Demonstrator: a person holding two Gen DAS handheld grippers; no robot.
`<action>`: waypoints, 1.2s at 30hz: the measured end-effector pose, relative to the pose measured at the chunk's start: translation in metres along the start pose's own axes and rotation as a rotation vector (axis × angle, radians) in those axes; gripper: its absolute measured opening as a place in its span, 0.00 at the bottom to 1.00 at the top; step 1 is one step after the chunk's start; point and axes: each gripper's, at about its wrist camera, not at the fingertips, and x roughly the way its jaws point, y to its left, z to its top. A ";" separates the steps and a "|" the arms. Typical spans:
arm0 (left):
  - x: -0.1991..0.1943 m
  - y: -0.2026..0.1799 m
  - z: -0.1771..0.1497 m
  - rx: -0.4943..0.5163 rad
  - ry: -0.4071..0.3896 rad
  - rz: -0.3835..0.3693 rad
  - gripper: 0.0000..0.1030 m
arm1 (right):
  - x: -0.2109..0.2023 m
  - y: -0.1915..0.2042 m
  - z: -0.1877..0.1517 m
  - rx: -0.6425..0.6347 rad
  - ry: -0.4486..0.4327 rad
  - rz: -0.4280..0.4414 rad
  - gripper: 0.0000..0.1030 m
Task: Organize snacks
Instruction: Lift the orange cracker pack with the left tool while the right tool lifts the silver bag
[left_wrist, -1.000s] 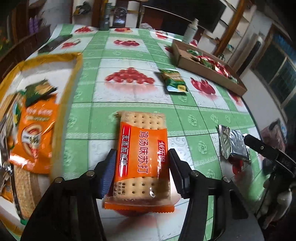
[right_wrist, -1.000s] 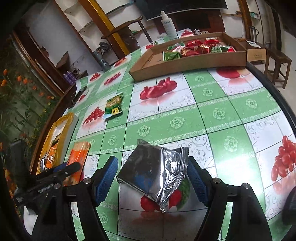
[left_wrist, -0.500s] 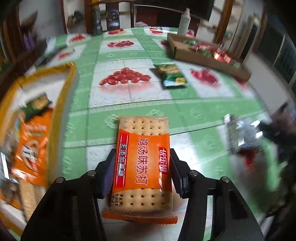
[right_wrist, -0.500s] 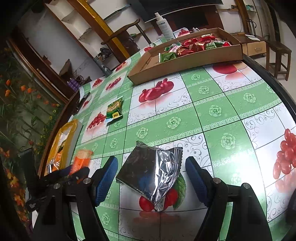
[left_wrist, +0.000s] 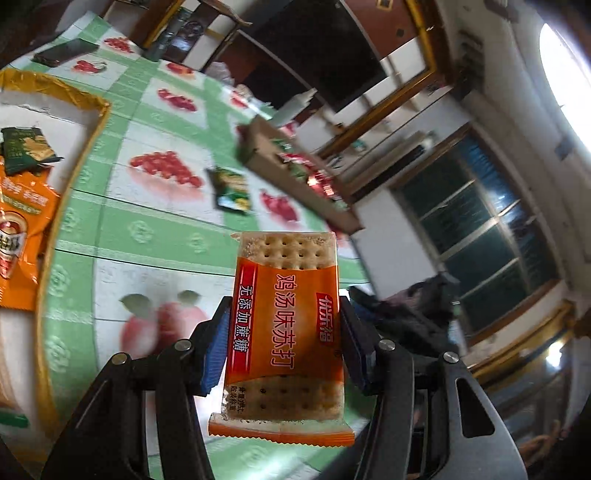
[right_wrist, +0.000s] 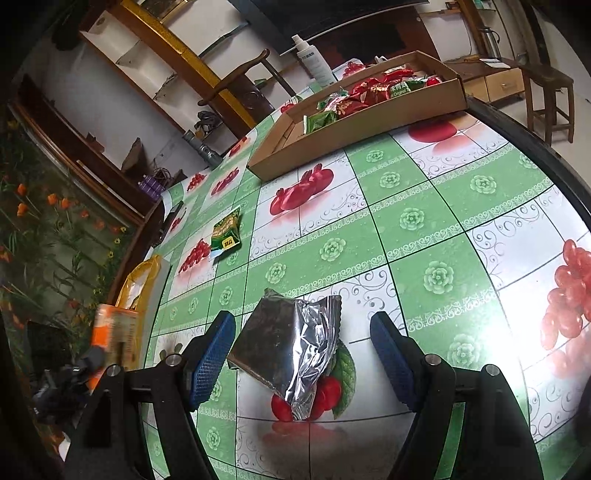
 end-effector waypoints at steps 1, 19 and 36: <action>-0.002 -0.001 0.000 -0.006 -0.003 -0.032 0.50 | -0.001 0.001 -0.001 -0.001 -0.003 0.004 0.75; -0.049 -0.002 -0.003 -0.027 -0.064 -0.443 0.50 | -0.006 0.029 -0.013 -0.067 0.004 -0.033 0.77; -0.070 -0.027 -0.007 0.111 -0.065 -0.491 0.50 | 0.030 0.049 -0.009 -0.120 0.082 -0.103 0.79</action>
